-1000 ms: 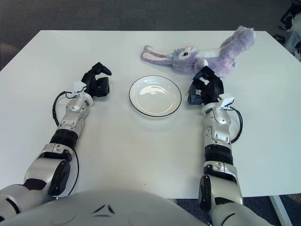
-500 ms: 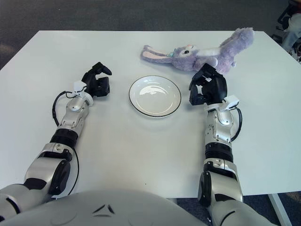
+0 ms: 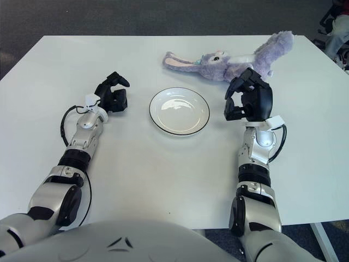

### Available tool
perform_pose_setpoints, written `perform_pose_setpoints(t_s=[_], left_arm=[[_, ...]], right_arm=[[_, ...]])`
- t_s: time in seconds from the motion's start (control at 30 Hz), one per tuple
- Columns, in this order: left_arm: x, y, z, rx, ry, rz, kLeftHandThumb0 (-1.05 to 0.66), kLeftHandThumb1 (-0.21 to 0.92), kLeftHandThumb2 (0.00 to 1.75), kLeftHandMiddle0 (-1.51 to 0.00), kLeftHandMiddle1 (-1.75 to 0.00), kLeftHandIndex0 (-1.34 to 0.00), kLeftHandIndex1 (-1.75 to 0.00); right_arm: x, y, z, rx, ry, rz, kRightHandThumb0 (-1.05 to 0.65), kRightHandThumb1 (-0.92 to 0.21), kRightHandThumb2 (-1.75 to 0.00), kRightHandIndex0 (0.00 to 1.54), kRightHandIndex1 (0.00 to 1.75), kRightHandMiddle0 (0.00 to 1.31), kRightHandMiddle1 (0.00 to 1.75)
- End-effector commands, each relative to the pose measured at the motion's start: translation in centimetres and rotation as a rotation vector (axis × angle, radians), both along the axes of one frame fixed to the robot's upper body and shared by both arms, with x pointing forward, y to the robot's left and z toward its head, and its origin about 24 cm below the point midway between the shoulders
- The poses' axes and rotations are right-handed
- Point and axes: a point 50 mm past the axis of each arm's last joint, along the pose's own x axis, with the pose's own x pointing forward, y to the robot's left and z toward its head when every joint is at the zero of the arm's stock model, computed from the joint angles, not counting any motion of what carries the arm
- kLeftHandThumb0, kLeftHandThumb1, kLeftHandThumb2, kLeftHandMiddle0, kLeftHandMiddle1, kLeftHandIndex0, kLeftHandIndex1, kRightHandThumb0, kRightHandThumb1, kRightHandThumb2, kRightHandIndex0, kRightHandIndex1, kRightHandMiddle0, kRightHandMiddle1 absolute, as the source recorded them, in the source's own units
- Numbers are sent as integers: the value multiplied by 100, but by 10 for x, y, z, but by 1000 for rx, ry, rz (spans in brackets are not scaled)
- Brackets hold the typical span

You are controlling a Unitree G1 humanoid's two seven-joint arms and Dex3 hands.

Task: Put the doll into the plate.

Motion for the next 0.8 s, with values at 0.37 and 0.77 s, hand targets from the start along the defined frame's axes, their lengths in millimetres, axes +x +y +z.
perform_pose_setpoints(t_s=[0.37, 0.77], left_arm=[[-17, -2, -36, 4, 140, 16, -44, 45, 115, -107, -175, -51, -175], [-16, -8, -35, 1, 131, 23, -44, 44, 115, -108, -175, -51, -175]], right_arm=[[-48, -5, -17, -166, 1, -457, -1, -23, -139, 70, 175, 49, 163], [-56, 6, 10, -213, -67, -683, -1, -26, -135, 68, 165, 45, 173]])
